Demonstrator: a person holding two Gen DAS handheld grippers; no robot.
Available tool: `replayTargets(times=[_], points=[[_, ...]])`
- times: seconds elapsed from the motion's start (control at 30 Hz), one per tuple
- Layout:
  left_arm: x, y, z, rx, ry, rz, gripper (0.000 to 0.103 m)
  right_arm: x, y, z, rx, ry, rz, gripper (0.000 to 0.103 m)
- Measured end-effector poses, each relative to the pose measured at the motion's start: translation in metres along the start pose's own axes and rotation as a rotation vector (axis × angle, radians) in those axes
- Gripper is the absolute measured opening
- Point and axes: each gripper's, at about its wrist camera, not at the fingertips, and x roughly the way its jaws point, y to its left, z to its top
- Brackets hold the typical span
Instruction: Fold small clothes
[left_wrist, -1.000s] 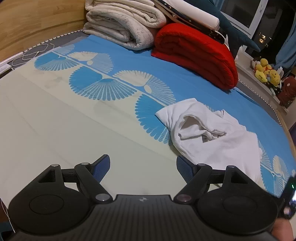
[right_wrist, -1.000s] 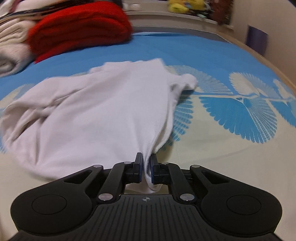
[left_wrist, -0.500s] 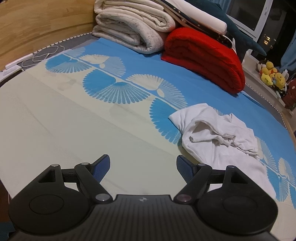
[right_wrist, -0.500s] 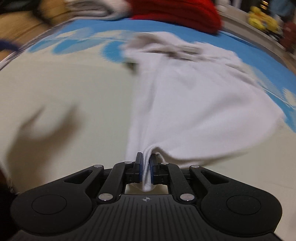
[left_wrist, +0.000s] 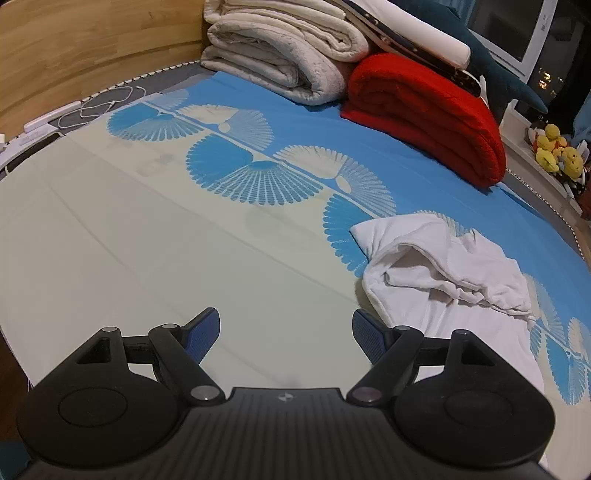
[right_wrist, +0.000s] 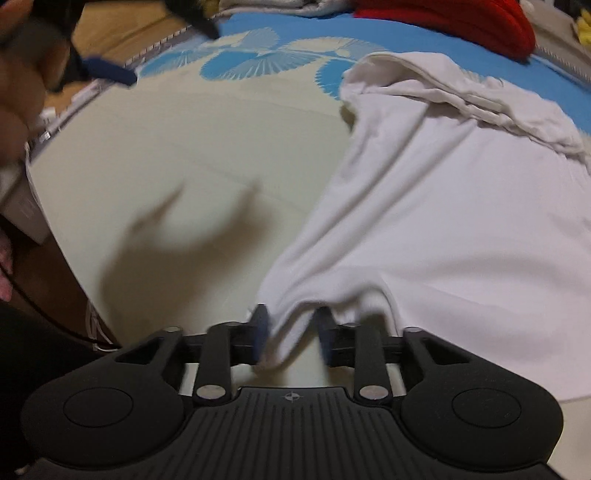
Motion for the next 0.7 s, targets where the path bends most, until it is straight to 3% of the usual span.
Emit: replayTargets(times=[0.17, 0.33, 0.47, 0.5, 0.6, 0.7], points=[[0.0, -0.008, -0.004, 0.016, 0.002, -0.009, 0.084, -0.044, -0.04, -0.008, -0.019, -0.095, -0.002, 0.039], [0.002, -0.014, -0.009, 0.03, 0.011, -0.008, 0.084, -0.089, -0.107, -0.003, 0.087, -0.213, -0.035, 0.04], [0.004, -0.02, -0.012, 0.046, 0.018, -0.004, 0.084, -0.118, -0.165, -0.004, 0.159, -0.271, -0.158, 0.045], [0.004, -0.021, -0.013, 0.052, 0.018, -0.002, 0.084, -0.12, -0.178, -0.005, 0.17, -0.277, -0.193, 0.049], [0.005, -0.025, -0.017, 0.064, 0.023, 0.003, 0.084, -0.118, -0.221, -0.012, 0.25, -0.274, -0.336, 0.072], [0.006, -0.029, -0.02, 0.075, 0.028, 0.01, 0.084, -0.1, -0.266, -0.023, 0.42, -0.237, -0.492, 0.076]])
